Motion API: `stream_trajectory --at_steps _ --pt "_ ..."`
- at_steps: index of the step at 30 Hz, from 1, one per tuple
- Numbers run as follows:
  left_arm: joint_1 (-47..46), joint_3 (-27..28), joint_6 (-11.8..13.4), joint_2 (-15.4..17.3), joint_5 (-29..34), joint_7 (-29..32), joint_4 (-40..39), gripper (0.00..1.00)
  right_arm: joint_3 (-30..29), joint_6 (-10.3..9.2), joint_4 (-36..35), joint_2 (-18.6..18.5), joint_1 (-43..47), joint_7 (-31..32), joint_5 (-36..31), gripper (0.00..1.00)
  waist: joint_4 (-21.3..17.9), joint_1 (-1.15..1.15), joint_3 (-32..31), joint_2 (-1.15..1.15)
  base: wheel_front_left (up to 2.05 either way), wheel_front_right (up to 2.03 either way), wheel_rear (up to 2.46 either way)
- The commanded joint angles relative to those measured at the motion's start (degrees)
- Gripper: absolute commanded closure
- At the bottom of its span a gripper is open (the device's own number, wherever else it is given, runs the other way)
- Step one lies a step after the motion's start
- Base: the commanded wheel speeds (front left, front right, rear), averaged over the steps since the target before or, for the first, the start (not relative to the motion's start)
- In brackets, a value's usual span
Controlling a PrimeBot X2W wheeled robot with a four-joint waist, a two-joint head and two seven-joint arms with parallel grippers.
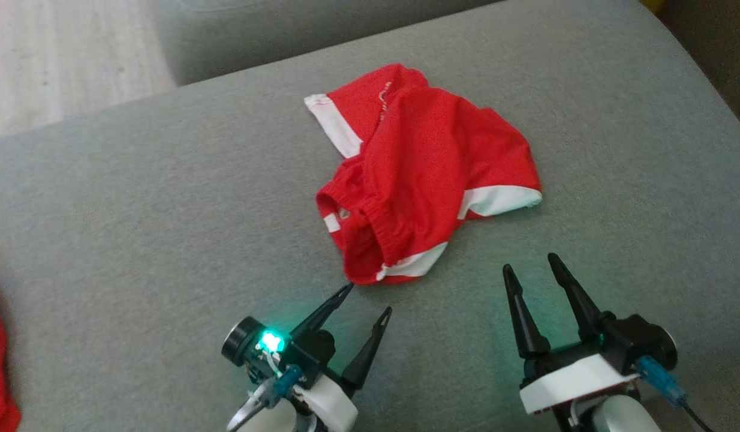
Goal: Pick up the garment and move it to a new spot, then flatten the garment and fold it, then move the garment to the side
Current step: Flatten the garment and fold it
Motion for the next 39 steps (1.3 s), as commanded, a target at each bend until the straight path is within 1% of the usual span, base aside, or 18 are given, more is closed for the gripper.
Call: stream_trajectory --at_steps 1,4,11,12,14,16,17,18,22,26,31,34,39 --pt "-2.6 1.1 -0.3 -0.2 -0.5 -0.4 -0.6 0.00 1.7 0.39 -2.0 -0.2 -2.2 -0.2 0.6 0.00 -1.5 -0.01 1.1 0.00 0.00 0.00 0.00" --pt "-4.6 1.3 0.1 -0.2 -1.1 -0.4 0.9 0.00 2.0 0.39 -2.3 -0.2 -2.8 -0.2 1.2 0.00 -2.8 -0.01 1.9 0.00 0.00 0.00 0.00" --pt "-6.3 1.6 0.1 -0.2 -1.3 -0.4 2.3 0.00 2.2 0.39 -2.3 -0.2 -3.0 -0.2 1.8 0.00 -3.9 -0.01 2.6 0.00 0.00 0.00 0.00" --pt "-6.6 1.5 0.1 -0.2 -1.4 -0.4 2.5 0.06 2.2 0.39 -2.3 -0.2 -3.1 -0.2 1.9 0.00 -4.1 -0.01 2.7 0.00 0.00 0.00 0.00" --pt "-7.2 1.3 -0.1 -0.2 -1.3 -0.4 3.1 0.51 2.4 0.39 -2.2 -0.2 -3.3 -0.2 2.0 0.00 -4.4 -0.01 3.0 0.00 0.00 0.00 0.00" --pt "-7.8 1.6 0.0 -0.2 -1.3 -0.4 3.4 0.74 2.4 0.39 -2.2 -0.2 -3.6 -0.2 2.2 0.00 -4.7 -0.01 3.4 0.00 0.00 0.00 0.00" --pt "-8.0 1.8 0.2 -0.2 -1.4 -0.4 3.6 0.95 2.4 0.39 -2.2 -0.2 -3.7 -0.2 2.2 0.00 -4.7 -0.01 3.5 0.00 0.00 0.00 0.00" --pt "-8.3 2.0 0.3 -0.2 -1.4 -0.4 3.7 1.00 2.4 0.39 -2.2 -0.2 -3.7 -0.2 2.2 0.00 -4.8 -0.01 3.7 0.00 0.00 0.00 0.00" --pt "-8.6 3.3 0.8 -0.2 -2.5 -0.4 2.9 1.00 2.1 0.39 -2.1 -0.2 -3.8 -0.2 2.0 0.00 -4.5 -0.01 4.2 0.00 0.00 0.00 0.00" --pt "-7.1 6.5 1.5 -0.2 -5.2 -0.4 -2.1 1.00 1.2 0.39 -1.9 -0.2 -3.5 -0.2 1.8 0.00 -2.8 -0.01 4.2 0.00 0.00 0.00 0.00" --pt "-3.0 13.0 1.0 -0.2 -9.5 -0.4 -11.3 1.00 0.7 0.39 -1.7 -0.2 -3.3 -0.2 1.7 0.00 0.5 -0.01 3.8 0.00 0.00 0.00 0.00" --pt "-0.7 17.1 0.4 0.2 -11.0 -0.4 -16.2 1.00 0.6 0.39 -1.2 -0.2 -3.1 -0.2 1.6 0.00 2.9 -0.01 3.6 0.00 0.00 0.00 0.00" --pt "1.7 21.8 -0.3 1.8 -11.3 -0.4 -20.5 1.00 0.0 0.39 1.0 -0.2 -2.8 -0.2 2.4 0.00 7.0 -0.01 3.3 0.00 0.00 0.00 0.00"
